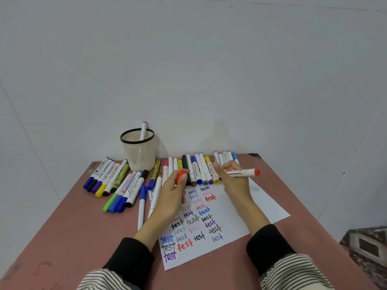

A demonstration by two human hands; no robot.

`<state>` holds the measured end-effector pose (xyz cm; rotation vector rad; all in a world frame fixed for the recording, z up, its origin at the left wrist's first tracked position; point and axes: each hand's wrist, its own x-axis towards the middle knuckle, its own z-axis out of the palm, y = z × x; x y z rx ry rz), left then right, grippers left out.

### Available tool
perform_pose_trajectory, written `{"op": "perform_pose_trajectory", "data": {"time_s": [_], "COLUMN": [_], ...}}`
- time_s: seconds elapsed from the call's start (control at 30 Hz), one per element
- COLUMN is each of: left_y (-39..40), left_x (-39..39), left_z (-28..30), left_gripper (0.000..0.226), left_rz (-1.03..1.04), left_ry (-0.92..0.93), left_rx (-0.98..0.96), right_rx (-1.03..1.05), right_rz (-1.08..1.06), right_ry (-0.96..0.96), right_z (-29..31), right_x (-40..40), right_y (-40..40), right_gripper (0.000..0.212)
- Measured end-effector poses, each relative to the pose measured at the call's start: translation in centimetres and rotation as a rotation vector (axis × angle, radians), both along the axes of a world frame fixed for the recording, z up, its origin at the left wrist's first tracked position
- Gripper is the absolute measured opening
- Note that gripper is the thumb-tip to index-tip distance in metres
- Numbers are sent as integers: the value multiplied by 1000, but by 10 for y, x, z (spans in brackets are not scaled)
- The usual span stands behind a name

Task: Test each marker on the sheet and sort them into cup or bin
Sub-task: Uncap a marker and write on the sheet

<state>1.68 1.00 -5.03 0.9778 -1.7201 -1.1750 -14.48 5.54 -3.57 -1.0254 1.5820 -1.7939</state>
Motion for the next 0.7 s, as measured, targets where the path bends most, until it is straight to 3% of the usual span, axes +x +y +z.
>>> {"op": "perform_pose_trajectory", "data": {"time_s": [0.07,0.13,0.23,0.4,0.7], "left_y": [0,0,-2,-1,3], "left_x": [1,2,1,0,-1], "left_z": [-2,-4,-5,-4,-2], "left_gripper": [43,53,44,16,12], "left_rz": [-20,-46,-57,-82,-162], "left_ry": [-19,-39,-13,-4,16], "left_rx": [5,31,36,39,22], "right_rx": [23,32,15,40,85], "right_rz": [81,144,184,121,112], "right_ry": [-176,-396,-553,-455,-342], "right_z": [4,7,10,11,14], "right_x": [1,1,-1,-1,7], "right_y": [1,1,2,4,9], "right_gripper": [24,35,33,21,14]}}
